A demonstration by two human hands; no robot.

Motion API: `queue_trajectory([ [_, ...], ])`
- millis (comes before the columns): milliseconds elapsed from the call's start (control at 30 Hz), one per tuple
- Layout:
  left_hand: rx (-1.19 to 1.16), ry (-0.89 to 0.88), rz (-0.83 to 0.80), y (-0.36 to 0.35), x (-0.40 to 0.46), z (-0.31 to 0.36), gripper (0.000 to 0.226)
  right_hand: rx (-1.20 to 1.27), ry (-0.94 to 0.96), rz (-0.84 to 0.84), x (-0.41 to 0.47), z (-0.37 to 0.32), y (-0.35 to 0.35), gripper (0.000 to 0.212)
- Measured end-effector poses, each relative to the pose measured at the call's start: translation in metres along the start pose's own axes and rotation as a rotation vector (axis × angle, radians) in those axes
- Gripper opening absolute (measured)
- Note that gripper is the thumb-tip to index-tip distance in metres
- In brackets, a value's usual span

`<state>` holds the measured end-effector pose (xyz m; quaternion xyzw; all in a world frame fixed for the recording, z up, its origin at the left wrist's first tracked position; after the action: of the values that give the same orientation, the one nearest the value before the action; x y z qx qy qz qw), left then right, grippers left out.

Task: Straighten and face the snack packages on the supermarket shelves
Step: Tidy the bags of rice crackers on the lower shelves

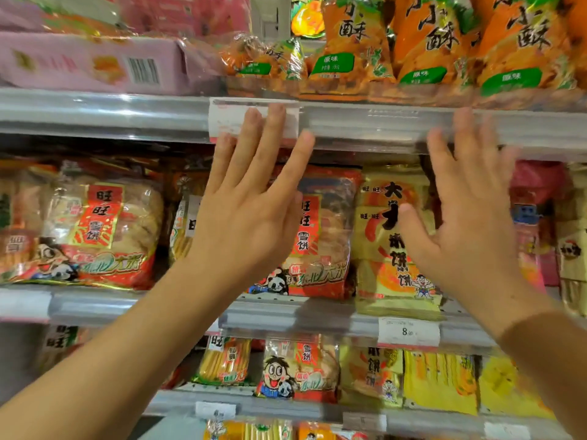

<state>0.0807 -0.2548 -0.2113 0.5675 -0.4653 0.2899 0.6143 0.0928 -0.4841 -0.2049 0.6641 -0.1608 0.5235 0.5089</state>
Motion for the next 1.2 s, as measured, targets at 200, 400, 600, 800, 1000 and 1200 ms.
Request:
queue_trajectory([
  [200, 0.072, 0.210, -0.396, 0.000, -0.119, -0.035, 0.062, 0.343, 0.075, -0.137, -0.056, -0.062, -0.055, 0.066],
  [400, 0.122, 0.131, -0.543, -0.005, -0.172, -0.077, 0.060, 0.365, 0.010, -0.358, -0.106, -0.112, -0.110, 0.059],
  [600, 0.097, 0.099, -0.613, -0.021, -0.198, -0.107, 0.065, 0.081, -0.084, -0.513, -0.126, -0.137, -0.134, 0.061],
  [800, -0.038, 0.045, -0.599, -0.024, -0.208, -0.123, 0.064, 0.034, -0.189, -0.449, -0.122, -0.148, -0.136, 0.057],
  [1000, -0.129, 0.060, -0.578, -0.017, -0.202, -0.126, 0.062, 0.047, -0.239, -0.412, -0.118, -0.157, -0.132, 0.061],
  [1200, -0.371, 0.224, -0.299, 0.011, -0.181, -0.189, 0.052, 0.130, -0.173, -0.398, -0.093, -0.175, -0.120, 0.057],
])
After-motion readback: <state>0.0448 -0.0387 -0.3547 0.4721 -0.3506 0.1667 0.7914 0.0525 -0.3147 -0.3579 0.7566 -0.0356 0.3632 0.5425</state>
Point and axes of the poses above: each hand's wrist, its own x-axis towards the middle knuckle, its own y-axis out of the back of the hand, z = x × y, the point moved 3 cm from there along x, towards the middle knuckle, and after that the axes turned 7 degrees about y, right-handed, at the moved point
